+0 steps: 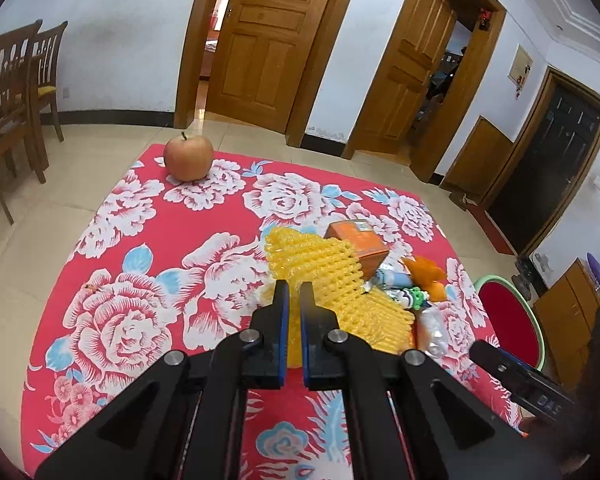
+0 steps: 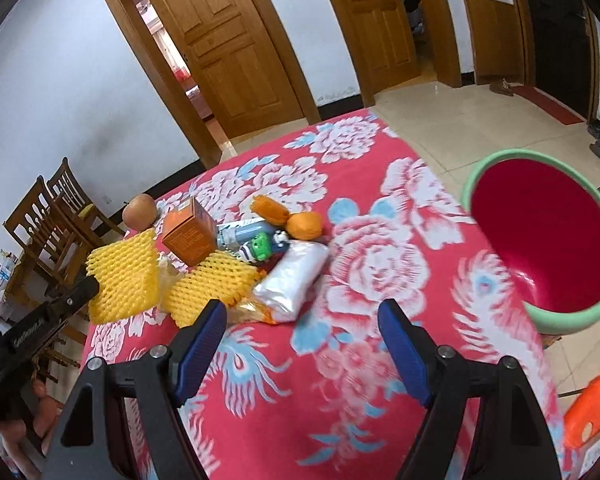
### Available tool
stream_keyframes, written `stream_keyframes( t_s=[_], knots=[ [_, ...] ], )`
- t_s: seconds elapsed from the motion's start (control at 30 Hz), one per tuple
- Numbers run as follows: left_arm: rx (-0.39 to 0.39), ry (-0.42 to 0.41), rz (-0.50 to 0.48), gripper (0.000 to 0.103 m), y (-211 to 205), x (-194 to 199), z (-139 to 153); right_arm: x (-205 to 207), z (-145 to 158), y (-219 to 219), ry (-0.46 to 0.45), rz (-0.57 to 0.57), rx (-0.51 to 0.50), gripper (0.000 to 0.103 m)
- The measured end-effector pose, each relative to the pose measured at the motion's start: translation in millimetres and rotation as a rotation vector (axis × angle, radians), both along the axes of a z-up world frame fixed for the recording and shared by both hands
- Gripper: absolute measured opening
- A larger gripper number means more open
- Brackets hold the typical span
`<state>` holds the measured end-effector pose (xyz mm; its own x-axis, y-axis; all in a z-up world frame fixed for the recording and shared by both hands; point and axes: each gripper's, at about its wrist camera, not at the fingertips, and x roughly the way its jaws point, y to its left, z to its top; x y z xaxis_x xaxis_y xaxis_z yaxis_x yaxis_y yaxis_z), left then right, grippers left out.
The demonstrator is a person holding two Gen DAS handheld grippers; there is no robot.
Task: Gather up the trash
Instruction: 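Grasp the silver foil bag with the right gripper while the left holds the foam net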
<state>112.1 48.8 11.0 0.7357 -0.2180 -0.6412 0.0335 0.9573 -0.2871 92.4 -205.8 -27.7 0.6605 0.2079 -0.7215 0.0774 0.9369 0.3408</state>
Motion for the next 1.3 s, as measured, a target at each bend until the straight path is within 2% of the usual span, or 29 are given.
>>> stream_keyframes(
  t_s=[0.17, 0.33, 0.57, 0.67, 0.73, 0.9, 1.3],
  knots=[
    [-0.013, 0.007, 0.002, 0.003, 3, 5, -5, 22, -13, 8, 0.025, 0.0, 0.007, 0.08],
    [-0.017, 0.009, -0.004, 0.003, 3, 7, -9, 33, -23, 6, 0.048, -0.007, 0.013, 0.069],
    [-0.019, 0.005, -0.013, 0.003, -1, 7, -9, 42, -35, 4, 0.069, 0.0, 0.065, 0.064],
    [-0.024, 0.001, -0.02, 0.003, -3, 4, -7, 43, -39, 3, 0.068, -0.002, 0.07, 0.057],
    [-0.028, -0.002, -0.025, 0.003, -4, 3, -6, 44, -40, 3, 0.071, 0.004, 0.073, 0.042],
    [-0.03, -0.006, -0.032, 0.003, -9, -1, -3, 34, -39, 0, 0.061, 0.017, 0.074, 0.038],
    [-0.036, -0.025, -0.062, 0.003, -21, -16, 8, -15, -23, -5, 0.019, 0.062, 0.068, 0.038]
  ],
)
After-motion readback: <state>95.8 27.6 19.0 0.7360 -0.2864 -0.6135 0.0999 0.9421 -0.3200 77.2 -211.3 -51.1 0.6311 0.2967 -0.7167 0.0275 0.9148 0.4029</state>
